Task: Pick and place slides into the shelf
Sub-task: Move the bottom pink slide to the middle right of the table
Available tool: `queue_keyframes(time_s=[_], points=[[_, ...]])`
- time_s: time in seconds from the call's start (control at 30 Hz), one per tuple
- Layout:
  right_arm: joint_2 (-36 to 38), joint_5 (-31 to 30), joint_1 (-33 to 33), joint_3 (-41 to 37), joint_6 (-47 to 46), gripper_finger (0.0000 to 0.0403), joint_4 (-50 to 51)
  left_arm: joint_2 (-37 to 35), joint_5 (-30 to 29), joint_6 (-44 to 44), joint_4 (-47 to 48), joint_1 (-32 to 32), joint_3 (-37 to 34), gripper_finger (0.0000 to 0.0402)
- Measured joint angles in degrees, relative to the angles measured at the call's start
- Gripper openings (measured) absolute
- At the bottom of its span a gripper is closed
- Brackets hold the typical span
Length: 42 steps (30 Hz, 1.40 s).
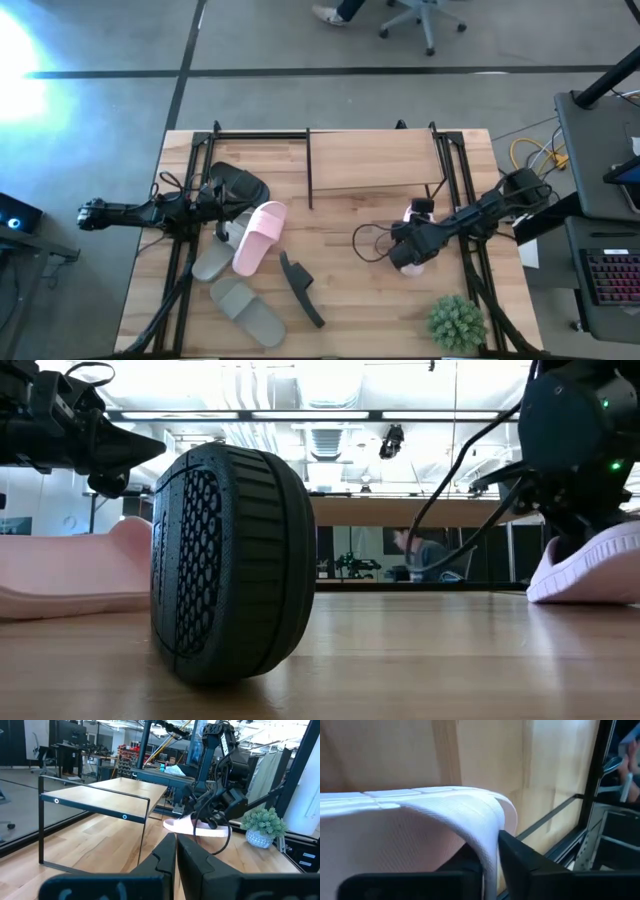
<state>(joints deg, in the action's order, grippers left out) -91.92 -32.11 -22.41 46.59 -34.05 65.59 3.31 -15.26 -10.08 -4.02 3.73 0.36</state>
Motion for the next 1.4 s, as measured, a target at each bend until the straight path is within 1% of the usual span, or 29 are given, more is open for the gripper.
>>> queue_keyframes(time_s=[0.13, 0.2, 0.27, 0.43, 0.5, 0.57, 0.67, 0.73, 0.77, 0.87, 1.07, 1.13, 1.17, 1.3, 1.4], points=[[0.01, 3.05, 0.04, 0.03, -0.03, 0.0107, 0.5, 0.02, 0.02, 0.01, -0.01, 0.0, 0.0, 0.0001], [0.18, 5.62, 0.04, 0.98, -0.07, 0.0128, 2.55, 0.02, 0.02, 0.01, 0.01, 0.0, 0.0, 0.0001], [0.46, 6.84, -0.15, 2.62, -1.29, 0.0145, 3.95, 0.02, 0.0, -0.01, -0.01, 0.0, 0.0, 0.0001], [0.7, 8.19, -0.57, 9.12, -8.92, 0.0167, 7.98, 0.02, 0.02, 0.01, -0.01, 0.0, 0.0, 0.0001], [0.72, 9.11, -0.55, 12.42, -15.38, 0.0168, 9.76, 0.02, 0.02, 0.01, 0.0, 0.0, 0.0, 0.0001], [0.72, 10.84, -0.55, 15.67, -26.8, 0.0164, 12.42, 0.02, 0.02, 0.01, -0.01, 0.0, 0.0, 0.0001], [0.99, 15.66, -0.57, 19.63, -49.8, 0.0148, 16.33, 0.02, 0.01, 0.0, -0.01, 0.0, 0.0, 0.0001], [1.47, 19.05, -1.4, 21.31, -61.25, 0.0135, 16.56, 0.02, 0.02, 0.01, 0.0, 0.0, 0.0, 0.0001], [1.57, 20.68, -1.94, 21.97, -65.31, 0.0127, 16.57, 0.02, 0.01, 0.01, -0.01, 0.0, 0.0, 0.0001], [1.71, 23.62, -4.02, 22.73, -73.63, 0.0096, 16.39, 0.02, 0.0, 0.01, 0.01, 0.0, 0.0, 0.0001], [1.92, 23.49, -8.75, 21.78, -91.83, 0.0018, 16.62, 0.02, 0.01, 0.01, -0.01, 0.0, 0.0, 0.0001], [1.92, 24.59, -10.45, 21.03, -95.77, 0.0013, 18.01, 0.02, 0.02, 0.01, -0.01, 0.0, 0.0, 0.0001], [1.92, 26.22, -11.18, 20.56, -97.11, 0.0013, 19.31, 0.02, 0.02, 0.01, -0.01, 0.0, 0.0, 0.0001], [1.92, 32.06, -13.26, 17.79, -99.06, 0.0013, 24.86, 0.02, 0.02, 0.01, 0.0, 0.0, 0.0, 0.0001], [2.59, 31.65, -13.21, 14.17, -99.13, 0.0013, 23.76, 0.02, 0.01, 0.01, -0.01, 0.0, 0.0, 0.0001]])
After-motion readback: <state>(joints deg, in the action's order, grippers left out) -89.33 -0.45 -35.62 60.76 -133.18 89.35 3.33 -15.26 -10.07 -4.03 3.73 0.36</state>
